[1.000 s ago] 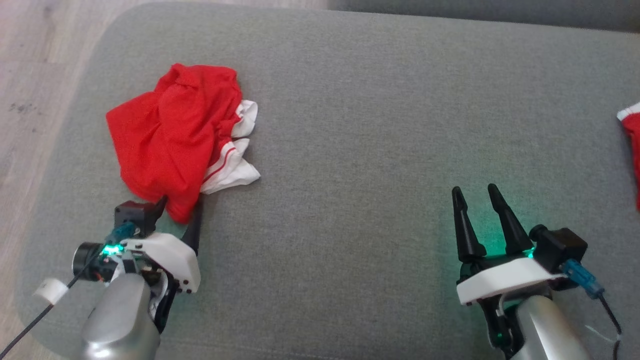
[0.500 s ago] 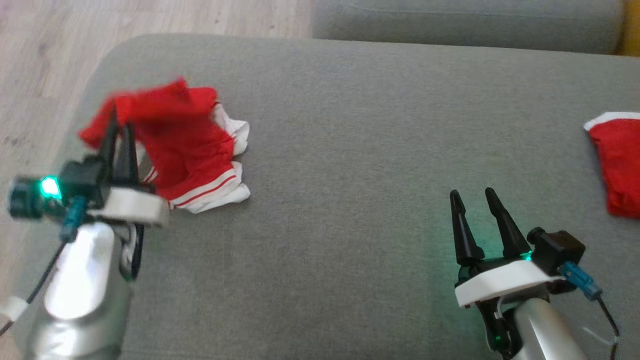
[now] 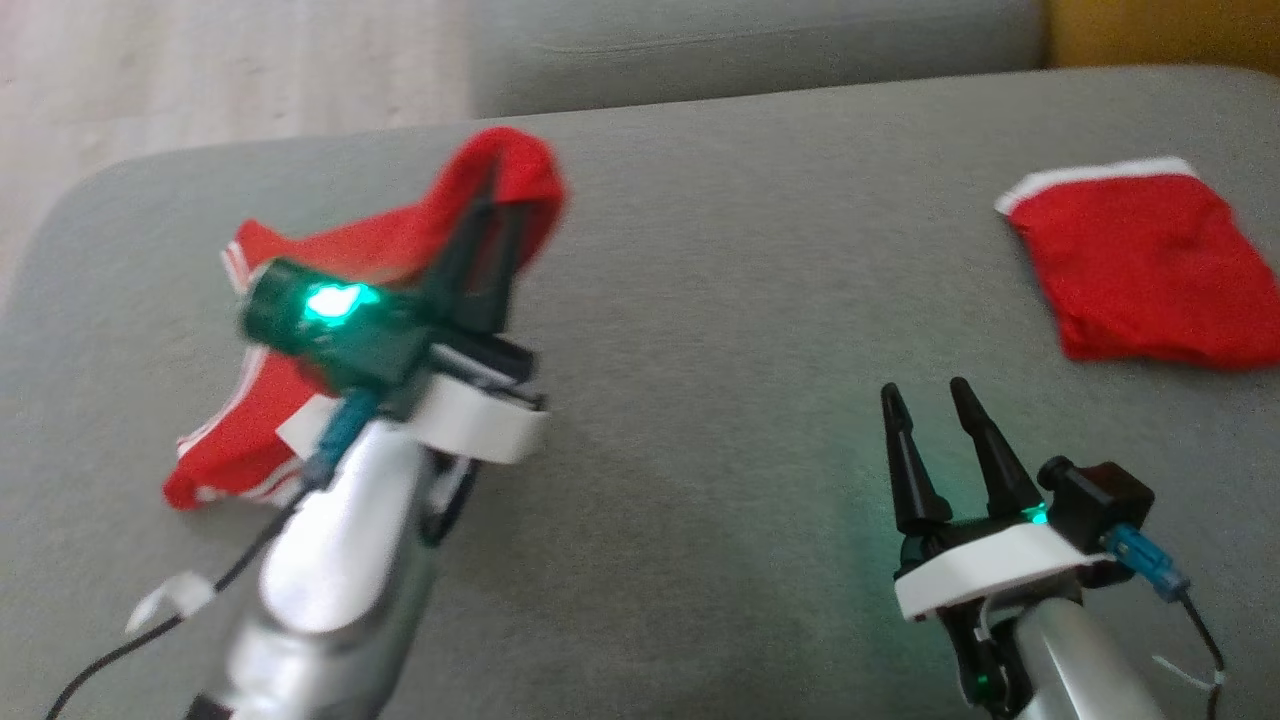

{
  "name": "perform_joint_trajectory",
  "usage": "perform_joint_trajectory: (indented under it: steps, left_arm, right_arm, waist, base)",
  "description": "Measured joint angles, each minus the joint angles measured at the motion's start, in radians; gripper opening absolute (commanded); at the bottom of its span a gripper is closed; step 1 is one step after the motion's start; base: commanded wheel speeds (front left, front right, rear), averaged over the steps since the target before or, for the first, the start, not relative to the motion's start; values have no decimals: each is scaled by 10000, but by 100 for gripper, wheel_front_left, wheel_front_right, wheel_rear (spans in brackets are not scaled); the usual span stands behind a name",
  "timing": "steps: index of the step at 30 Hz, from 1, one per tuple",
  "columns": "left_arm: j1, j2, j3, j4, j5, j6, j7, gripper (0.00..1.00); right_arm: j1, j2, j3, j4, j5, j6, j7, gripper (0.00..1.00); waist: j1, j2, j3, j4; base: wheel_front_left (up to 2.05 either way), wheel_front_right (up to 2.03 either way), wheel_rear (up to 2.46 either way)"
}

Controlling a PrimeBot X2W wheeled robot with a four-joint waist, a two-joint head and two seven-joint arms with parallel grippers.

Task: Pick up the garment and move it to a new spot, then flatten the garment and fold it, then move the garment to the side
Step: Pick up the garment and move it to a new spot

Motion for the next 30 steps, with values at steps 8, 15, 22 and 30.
perform_joint_trajectory:
  steps: [8,15,22,30]
  left_arm:
    - [-923,-594,-1860,702,-224,-322,79,56]
    - [-931,-669,-3555,1592,-823,-437,278,100]
    - [-936,-652,-3789,2347,-1277,-104,171,100]
    - [-419,-123,-2665,2424,-1927,556,-17,100]
  right_arm:
    - [-37,0,219,-138,125,0,0,100]
    - [-38,2,176,-290,165,-2,0,100]
    - [-36,2,-134,-297,146,0,0,100]
    - [-10,2,-474,-301,36,-2,0,100]
  waist:
    - [1,0,302,-1492]
    - [3,0,799,-2156]
    - [2,0,785,-1590]
    - [2,0,449,-494]
  base:
    - [0,0,0]
    - [0,0,0]
    - [0,0,0]
    - [0,0,0]
